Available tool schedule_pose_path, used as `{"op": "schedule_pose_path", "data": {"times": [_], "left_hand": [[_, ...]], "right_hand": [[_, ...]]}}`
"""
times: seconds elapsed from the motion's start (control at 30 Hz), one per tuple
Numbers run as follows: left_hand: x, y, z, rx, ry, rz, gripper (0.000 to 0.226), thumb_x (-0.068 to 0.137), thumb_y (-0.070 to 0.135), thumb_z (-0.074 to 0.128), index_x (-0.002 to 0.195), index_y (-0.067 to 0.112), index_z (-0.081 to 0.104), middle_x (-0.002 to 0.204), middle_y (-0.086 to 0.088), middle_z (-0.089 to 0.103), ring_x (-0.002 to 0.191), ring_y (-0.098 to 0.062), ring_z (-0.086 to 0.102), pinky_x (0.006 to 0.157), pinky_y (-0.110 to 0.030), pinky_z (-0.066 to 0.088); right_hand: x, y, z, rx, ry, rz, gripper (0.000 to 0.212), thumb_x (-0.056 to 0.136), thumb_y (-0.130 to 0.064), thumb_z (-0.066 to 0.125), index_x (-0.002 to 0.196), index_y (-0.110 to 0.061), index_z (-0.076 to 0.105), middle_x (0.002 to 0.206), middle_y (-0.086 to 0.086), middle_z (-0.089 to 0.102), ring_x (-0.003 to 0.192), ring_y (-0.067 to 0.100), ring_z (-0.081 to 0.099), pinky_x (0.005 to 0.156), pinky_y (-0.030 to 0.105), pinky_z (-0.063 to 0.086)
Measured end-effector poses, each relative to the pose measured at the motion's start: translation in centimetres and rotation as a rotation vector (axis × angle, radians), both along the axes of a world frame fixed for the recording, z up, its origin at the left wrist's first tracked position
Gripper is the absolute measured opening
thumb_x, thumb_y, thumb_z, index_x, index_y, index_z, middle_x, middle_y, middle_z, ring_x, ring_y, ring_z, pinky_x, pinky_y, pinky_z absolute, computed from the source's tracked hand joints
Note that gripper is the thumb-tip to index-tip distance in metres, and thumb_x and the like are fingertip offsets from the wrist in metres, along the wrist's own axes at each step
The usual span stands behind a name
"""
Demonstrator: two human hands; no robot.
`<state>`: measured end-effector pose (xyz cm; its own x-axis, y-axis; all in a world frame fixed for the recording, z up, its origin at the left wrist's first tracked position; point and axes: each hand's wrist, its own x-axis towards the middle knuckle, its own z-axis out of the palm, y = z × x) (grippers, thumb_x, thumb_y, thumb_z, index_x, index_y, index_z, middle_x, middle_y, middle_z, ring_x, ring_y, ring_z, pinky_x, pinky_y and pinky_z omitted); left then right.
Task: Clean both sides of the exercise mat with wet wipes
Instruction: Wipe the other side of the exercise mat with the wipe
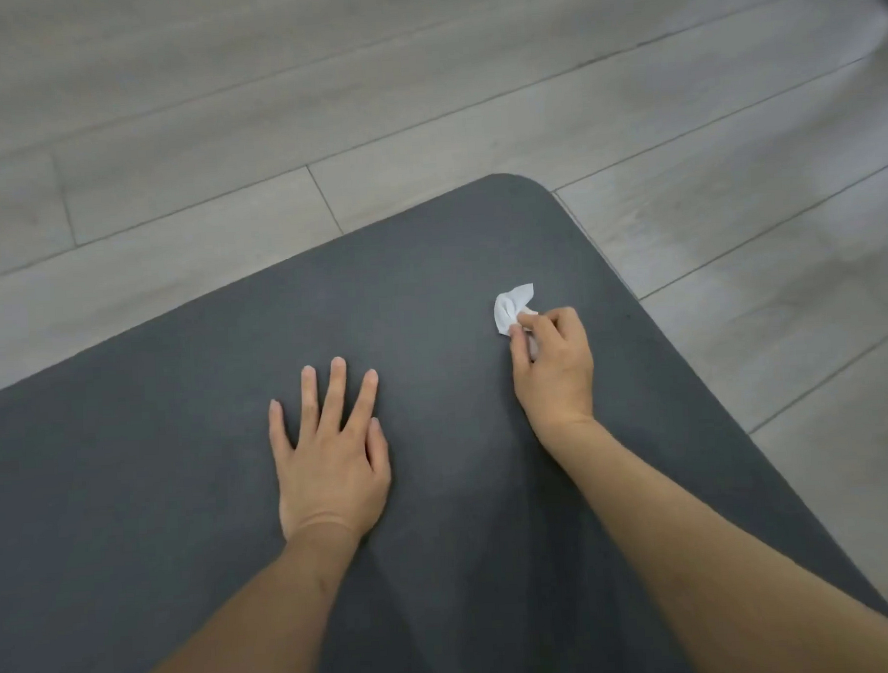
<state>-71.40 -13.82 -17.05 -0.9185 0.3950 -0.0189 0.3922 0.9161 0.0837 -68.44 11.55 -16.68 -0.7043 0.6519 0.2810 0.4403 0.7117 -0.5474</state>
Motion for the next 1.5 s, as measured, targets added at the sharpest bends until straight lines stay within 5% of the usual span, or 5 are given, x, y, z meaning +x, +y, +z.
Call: {"op": "schedule_pose_path", "data": {"times": [0.53, 0.73, 1.0, 1.23, 1.5], "left_hand": [[-0.5, 0.0, -0.3, -0.002, 0.034, -0.032, 0.059, 0.101, 0.041, 0.027, 0.157, 0.033, 0.041, 0.170, -0.001, 0.025, 0.159, -0.028, 0.016, 0.123, -0.063, 0.014], [-0.6, -0.1, -0.3, 0.013, 0.035, -0.035, 0.059, 0.100, 0.039, 0.030, 0.156, 0.031, 0.045, 0.169, -0.002, 0.028, 0.158, -0.030, 0.019, 0.122, -0.063, 0.016], [-0.6, 0.0, -0.3, 0.018, 0.043, -0.044, 0.059, 0.100, 0.040, 0.031, 0.156, 0.031, 0.045, 0.169, -0.003, 0.028, 0.158, -0.030, 0.018, 0.122, -0.063, 0.015], [-0.8, 0.0, -0.2, 0.017, 0.027, -0.044, 0.059, 0.100, 0.042, 0.030, 0.156, 0.032, 0.044, 0.169, -0.003, 0.028, 0.159, -0.029, 0.016, 0.122, -0.063, 0.014], [-0.7, -0.1, -0.2, 0.011, 0.008, -0.038, 0.061, 0.099, 0.048, 0.029, 0.156, 0.033, 0.043, 0.169, -0.003, 0.026, 0.159, -0.028, 0.012, 0.122, -0.063, 0.011]], "right_hand": [[1.9, 8.0, 2.6, 0.165, -0.210, -0.143, 0.016, 0.095, -0.010, 0.053, 0.084, -0.001, 0.060, 0.087, 0.016, 0.054, 0.076, 0.036, 0.052, 0.065, 0.038, 0.037], [4.9, -6.2, 2.3, 0.142, -0.209, 0.592, 0.009, 0.087, -0.001, 0.056, 0.085, -0.009, 0.060, 0.085, 0.006, 0.048, 0.076, 0.025, 0.046, 0.061, 0.035, 0.042], [1.9, 6.3, 3.3, 0.157, -0.157, -0.117, 0.011, 0.093, -0.008, 0.056, 0.084, -0.005, 0.059, 0.087, 0.010, 0.053, 0.072, 0.033, 0.051, 0.065, 0.045, 0.047], [4.2, -5.2, 1.9, 0.155, -0.169, 0.532, 0.014, 0.095, -0.005, 0.054, 0.083, -0.010, 0.059, 0.084, 0.008, 0.050, 0.076, 0.029, 0.049, 0.062, 0.042, 0.047], [3.3, 7.1, 3.2, 0.193, -0.231, -0.197, 0.015, 0.092, -0.007, 0.049, 0.086, -0.002, 0.062, 0.087, 0.019, 0.056, 0.075, 0.039, 0.055, 0.065, 0.042, 0.044]]}}
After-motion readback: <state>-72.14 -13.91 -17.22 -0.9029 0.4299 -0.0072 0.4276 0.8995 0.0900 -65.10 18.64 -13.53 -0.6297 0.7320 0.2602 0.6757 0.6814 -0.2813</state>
